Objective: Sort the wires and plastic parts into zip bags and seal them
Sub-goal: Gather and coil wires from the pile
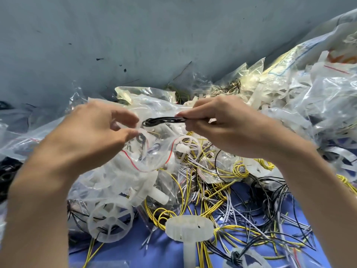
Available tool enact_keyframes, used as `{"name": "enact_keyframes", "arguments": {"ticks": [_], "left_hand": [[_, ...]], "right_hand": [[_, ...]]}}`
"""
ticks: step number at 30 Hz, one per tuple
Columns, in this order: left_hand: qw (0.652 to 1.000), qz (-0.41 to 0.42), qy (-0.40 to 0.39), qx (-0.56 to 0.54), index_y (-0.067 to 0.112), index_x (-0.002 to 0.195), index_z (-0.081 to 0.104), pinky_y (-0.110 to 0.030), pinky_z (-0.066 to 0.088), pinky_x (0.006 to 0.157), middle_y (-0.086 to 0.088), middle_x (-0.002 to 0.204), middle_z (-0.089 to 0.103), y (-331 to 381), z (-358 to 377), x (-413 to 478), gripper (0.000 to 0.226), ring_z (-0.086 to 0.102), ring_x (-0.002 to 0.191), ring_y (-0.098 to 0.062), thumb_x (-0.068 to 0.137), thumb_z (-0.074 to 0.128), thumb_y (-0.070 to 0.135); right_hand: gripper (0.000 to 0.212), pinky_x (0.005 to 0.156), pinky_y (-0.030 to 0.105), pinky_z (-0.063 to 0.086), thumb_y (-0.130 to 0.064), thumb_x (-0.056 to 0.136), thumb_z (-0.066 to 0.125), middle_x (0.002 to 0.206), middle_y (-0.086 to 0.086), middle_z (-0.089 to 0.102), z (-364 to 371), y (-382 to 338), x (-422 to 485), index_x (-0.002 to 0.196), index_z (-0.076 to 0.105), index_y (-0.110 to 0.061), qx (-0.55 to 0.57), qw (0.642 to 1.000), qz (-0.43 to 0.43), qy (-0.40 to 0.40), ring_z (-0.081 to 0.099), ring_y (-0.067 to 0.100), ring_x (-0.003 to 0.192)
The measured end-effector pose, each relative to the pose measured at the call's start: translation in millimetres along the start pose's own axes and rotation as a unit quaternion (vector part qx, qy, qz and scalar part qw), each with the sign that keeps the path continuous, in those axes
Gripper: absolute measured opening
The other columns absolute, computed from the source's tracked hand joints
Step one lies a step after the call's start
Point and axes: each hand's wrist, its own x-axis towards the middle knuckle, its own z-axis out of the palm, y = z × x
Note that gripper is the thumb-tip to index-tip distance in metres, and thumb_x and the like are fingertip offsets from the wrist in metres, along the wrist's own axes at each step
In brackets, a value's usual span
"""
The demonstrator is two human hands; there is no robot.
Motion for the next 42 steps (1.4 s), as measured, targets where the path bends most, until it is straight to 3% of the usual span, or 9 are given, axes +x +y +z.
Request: {"name": "enact_keyframes", "arguments": {"ticks": [5,12,17,22,28,32,37,39,42], "left_hand": [[0.997,0.020,0.052,-0.051,0.028,0.093,0.071,0.003,0.032,0.052,0.032,0.064,0.062,19.0,4.1,-2.2,0.029,0.052,0.056,0.014,0.078,0.061,0.005],[0.986,0.070,0.037,-0.146,0.038,0.083,0.067,0.001,0.035,0.051,0.039,0.073,0.060,51.6,4.4,-14.2,0.024,0.055,0.058,0.010,0.063,0.053,0.035],[0.978,0.059,0.062,-0.191,0.042,0.084,0.068,0.000,0.039,0.057,0.035,0.084,0.065,54.0,5.4,-12.9,0.029,0.059,0.074,0.008,0.062,0.050,0.039],[0.966,0.066,0.049,-0.246,0.053,0.086,0.068,-0.018,0.053,0.070,0.021,0.087,0.071,54.7,5.4,-12.0,0.028,0.067,0.079,0.001,0.066,0.055,0.039],[0.978,0.039,0.072,-0.193,0.046,0.086,0.063,-0.007,0.046,0.065,0.027,0.084,0.066,51.6,13.6,-5.8,0.022,0.058,0.070,0.012,0.065,0.056,0.043],[0.981,0.012,0.120,-0.154,0.042,0.100,0.060,-0.009,0.039,0.070,0.023,0.089,0.062,43.2,14.6,-2.1,0.036,0.051,0.068,0.012,0.065,0.055,0.048],[0.978,-0.048,0.175,-0.101,0.033,0.120,0.056,-0.029,0.041,0.088,0.008,0.112,0.061,28.3,14.2,4.8,0.059,0.053,0.094,-0.013,0.064,0.056,0.053],[0.975,-0.072,0.190,-0.091,0.028,0.125,0.052,-0.037,0.043,0.096,0.003,0.120,0.057,24.2,15.1,7.2,0.066,0.056,0.104,-0.023,0.064,0.055,0.054],[0.964,-0.085,0.240,-0.072,0.023,0.129,0.047,-0.039,0.040,0.097,0.005,0.118,0.046,22.6,16.3,7.3,0.069,0.053,0.107,-0.029,0.067,0.055,0.052]], "right_hand": [[0.019,0.059,0.025,0.043,-0.020,0.091,0.059,0.075,0.006,0.070,9.7,-7.3,0.6,0.103,0.074,-0.023,-0.013,0.998,-0.044,-0.036,0.060,0.013,0.061],[0.014,0.051,0.014,0.039,-0.018,0.081,0.062,0.055,-0.001,0.061,25.2,-13.6,3.2,0.074,0.074,-0.018,0.045,0.993,-0.091,0.068,0.054,0.014,0.053],[0.020,0.061,0.016,0.042,-0.004,0.084,0.061,0.072,-0.002,0.066,26.8,-13.1,-0.6,0.084,0.071,-0.022,0.040,0.990,-0.130,-0.047,0.051,-0.001,0.059],[0.011,0.066,0.023,0.053,0.001,0.080,0.069,0.081,0.002,0.071,29.1,-13.4,6.2,0.088,0.074,-0.004,0.134,0.984,-0.092,0.072,0.066,0.013,0.068],[0.021,0.082,0.033,0.050,-0.014,0.091,0.061,0.101,-0.002,0.070,10.2,-8.4,-5.5,0.111,0.062,-0.008,0.099,0.975,-0.119,-0.161,0.065,0.014,0.090],[0.031,0.093,0.027,0.051,0.000,0.091,0.056,0.112,0.004,0.069,3.1,-4.8,-0.8,0.120,0.062,-0.007,0.130,0.986,-0.092,-0.055,0.065,0.012,0.102],[0.007,0.065,0.013,0.050,-0.011,0.085,0.066,0.076,-0.009,0.070,-17.0,16.9,-2.0,0.090,0.071,-0.014,0.031,0.998,-0.017,0.053,0.064,0.001,0.067],[0.004,0.059,0.010,0.044,-0.021,0.082,0.071,0.072,-0.016,0.065,-25.2,28.5,-3.6,0.085,0.069,-0.020,-0.056,0.998,0.034,0.013,0.060,-0.001,0.068],[0.027,0.063,0.018,0.047,-0.042,0.075,0.073,0.085,-0.022,0.066,-28.9,41.0,-9.9,0.100,0.064,-0.037,-0.140,0.959,0.137,-0.204,0.059,-0.008,0.074]]}}
